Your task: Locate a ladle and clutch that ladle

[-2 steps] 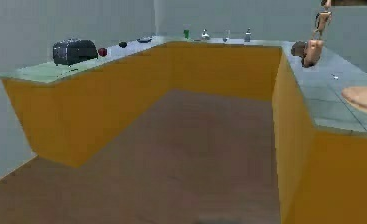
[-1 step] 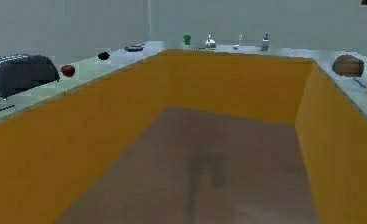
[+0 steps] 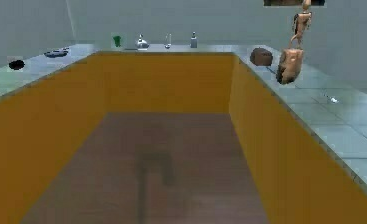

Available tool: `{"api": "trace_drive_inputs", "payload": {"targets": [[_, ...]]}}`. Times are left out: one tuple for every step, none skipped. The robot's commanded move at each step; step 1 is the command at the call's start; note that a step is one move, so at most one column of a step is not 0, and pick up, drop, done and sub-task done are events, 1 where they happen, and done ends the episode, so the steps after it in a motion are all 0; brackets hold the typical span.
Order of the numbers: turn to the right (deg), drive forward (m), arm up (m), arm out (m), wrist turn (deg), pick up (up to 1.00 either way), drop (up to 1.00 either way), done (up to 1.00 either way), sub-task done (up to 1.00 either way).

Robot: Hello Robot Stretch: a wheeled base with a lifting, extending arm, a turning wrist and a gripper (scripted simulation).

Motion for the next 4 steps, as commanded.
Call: {"api": "trace_drive_inputs", "payload": {"targets": [[0.0, 1.0, 0.0, 0.0, 0.0, 0.0, 0.0, 0.0, 0.0], [0.0, 1.0, 0.0, 0.0, 0.0, 0.0, 0.0, 0.0, 0.0], [9.0, 0.0, 0.0, 0.0, 0.0, 0.0, 0.0, 0.0, 0.0], [0.0, 0.15, 0.0, 0.0, 0.0, 0.0, 0.0, 0.0, 0.0]]}}
